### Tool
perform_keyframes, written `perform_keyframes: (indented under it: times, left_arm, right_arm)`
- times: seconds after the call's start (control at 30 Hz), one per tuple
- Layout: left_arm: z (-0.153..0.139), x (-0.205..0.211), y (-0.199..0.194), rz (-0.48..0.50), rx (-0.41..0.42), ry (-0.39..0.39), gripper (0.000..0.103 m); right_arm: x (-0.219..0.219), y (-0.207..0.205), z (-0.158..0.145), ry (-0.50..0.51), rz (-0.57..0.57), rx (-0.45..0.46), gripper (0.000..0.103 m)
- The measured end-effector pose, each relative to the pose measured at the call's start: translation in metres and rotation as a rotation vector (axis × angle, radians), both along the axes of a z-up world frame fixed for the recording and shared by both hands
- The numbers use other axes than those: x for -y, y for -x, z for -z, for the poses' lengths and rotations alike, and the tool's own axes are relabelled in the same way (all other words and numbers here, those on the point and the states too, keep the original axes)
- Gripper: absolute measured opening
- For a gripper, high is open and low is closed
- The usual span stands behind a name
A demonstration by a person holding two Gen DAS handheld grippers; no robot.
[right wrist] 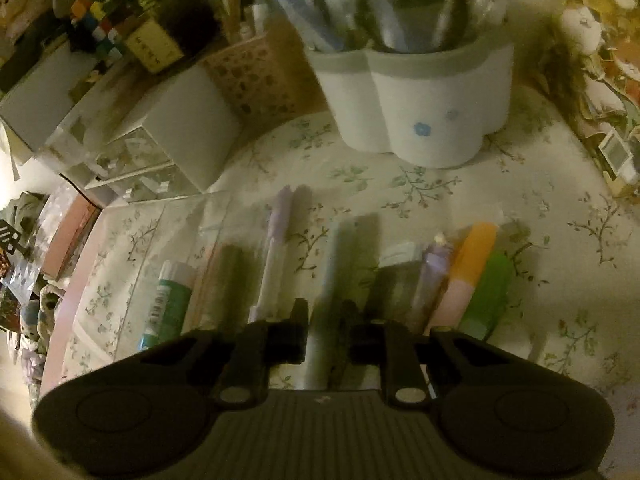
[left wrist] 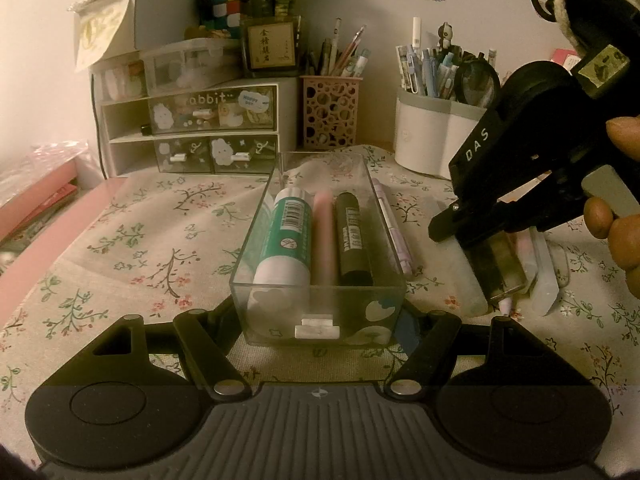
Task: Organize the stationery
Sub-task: 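Grasp the white pen with the right tool and lift it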
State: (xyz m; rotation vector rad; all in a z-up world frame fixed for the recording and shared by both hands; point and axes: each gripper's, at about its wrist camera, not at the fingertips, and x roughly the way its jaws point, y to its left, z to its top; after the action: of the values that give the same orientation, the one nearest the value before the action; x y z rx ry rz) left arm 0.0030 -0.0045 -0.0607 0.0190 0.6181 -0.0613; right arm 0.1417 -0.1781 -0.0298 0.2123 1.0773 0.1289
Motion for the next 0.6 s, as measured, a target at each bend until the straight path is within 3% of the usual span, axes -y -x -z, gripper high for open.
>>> perform_keyframes:
  times: [0.6]
  left_arm:
    - [0.0, 0.0, 0.0, -0.001, 0.0, 0.0, 0.073]
  right_arm:
    - [0.018, 0.01, -0.006, -0.138, 0.047, 0.064, 0.014]
